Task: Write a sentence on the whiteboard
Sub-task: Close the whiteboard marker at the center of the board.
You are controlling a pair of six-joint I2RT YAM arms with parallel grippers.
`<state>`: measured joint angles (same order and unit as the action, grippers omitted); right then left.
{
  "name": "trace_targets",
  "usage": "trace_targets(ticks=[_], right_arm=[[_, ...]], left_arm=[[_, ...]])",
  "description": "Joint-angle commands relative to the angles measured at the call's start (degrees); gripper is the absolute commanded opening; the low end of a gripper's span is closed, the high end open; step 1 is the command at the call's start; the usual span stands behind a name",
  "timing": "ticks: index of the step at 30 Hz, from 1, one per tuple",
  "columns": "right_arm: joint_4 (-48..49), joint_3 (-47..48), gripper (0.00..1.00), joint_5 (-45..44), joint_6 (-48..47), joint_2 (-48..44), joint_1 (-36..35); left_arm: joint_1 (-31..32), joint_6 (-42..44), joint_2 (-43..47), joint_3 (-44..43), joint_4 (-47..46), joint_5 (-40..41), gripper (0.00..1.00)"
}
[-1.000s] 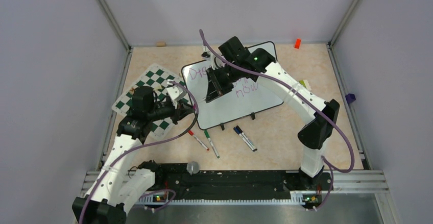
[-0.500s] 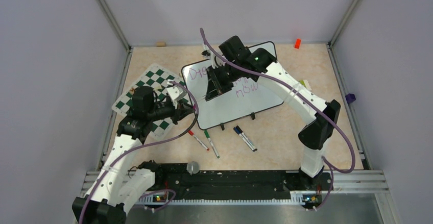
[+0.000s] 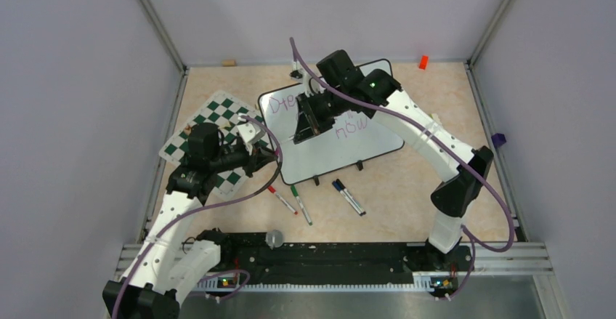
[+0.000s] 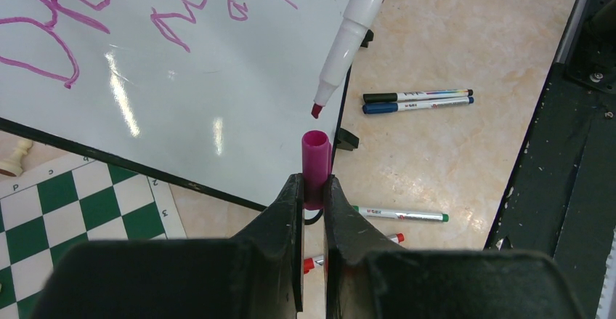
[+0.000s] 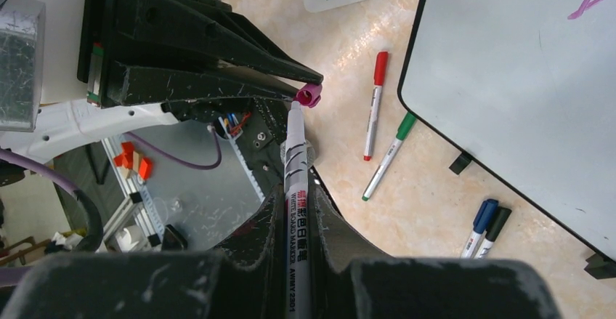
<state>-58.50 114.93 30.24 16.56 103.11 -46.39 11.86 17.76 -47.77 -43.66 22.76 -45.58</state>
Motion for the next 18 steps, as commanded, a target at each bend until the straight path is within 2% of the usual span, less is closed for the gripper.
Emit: trace_targets(ticks=[1,18], right_arm=[[2.0,-0.8,0.0,1.1,-0.5,-3.0,-0.8],[2.3,-1.8,0.0,1.4,-0.9,-2.6,-0.9]], left_arm=[[0.4,0.3,0.7,-0.7,-0.8,-0.5,0.0],[0.7,0.3,0.7,-1.0,-0.9,-1.0,0.0]])
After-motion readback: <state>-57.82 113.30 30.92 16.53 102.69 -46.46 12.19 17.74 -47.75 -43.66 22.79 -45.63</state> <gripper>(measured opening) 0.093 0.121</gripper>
